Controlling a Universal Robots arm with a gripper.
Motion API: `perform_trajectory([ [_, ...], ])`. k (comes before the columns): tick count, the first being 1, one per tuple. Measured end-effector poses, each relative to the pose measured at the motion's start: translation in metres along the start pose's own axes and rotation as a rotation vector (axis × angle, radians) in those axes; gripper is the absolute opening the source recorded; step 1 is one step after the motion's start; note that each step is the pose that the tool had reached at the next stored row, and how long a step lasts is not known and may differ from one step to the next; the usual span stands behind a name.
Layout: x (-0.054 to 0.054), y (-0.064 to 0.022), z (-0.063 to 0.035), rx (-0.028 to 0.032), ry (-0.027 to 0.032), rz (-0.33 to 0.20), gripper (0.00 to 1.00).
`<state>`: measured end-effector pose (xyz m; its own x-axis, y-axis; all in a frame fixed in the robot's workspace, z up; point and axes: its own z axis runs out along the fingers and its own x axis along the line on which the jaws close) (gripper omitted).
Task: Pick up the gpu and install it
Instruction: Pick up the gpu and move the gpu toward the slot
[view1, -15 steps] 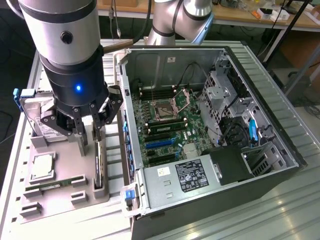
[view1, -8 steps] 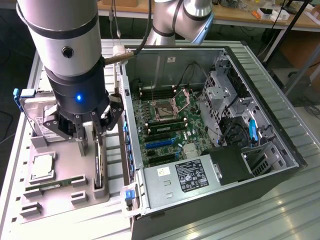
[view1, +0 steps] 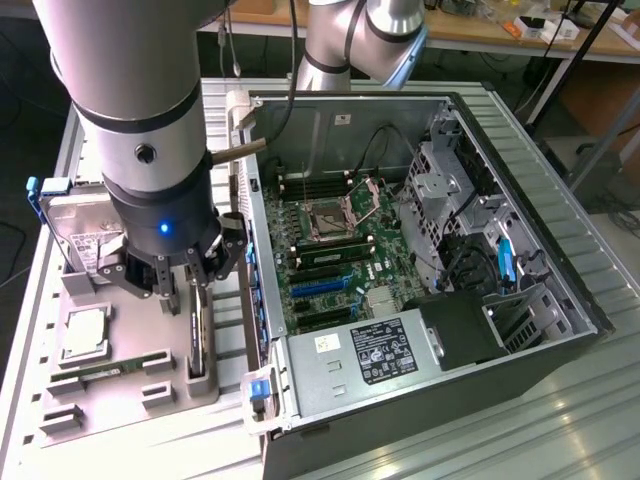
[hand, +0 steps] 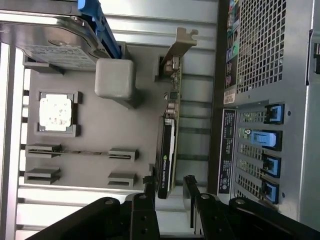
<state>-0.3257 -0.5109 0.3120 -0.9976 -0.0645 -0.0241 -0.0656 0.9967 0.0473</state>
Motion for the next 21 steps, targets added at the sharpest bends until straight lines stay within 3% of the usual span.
perform_trajectory([
  [4,0.000,-0.0004,0.0085,0.0000,-0.0001,0.001,0.36],
  [9,0.000,-0.0005,0.0087,0.0004,0.0000,0.001,0.37],
  [10,0.000,-0.0007,0.0120,0.0008,-0.0002,0.001,0.44],
  [16,0.000,-0.0013,0.0246,0.0018,-0.0020,0.039,0.44],
  [21,0.000,-0.0020,0.0380,0.0030,-0.0021,0.041,0.44],
])
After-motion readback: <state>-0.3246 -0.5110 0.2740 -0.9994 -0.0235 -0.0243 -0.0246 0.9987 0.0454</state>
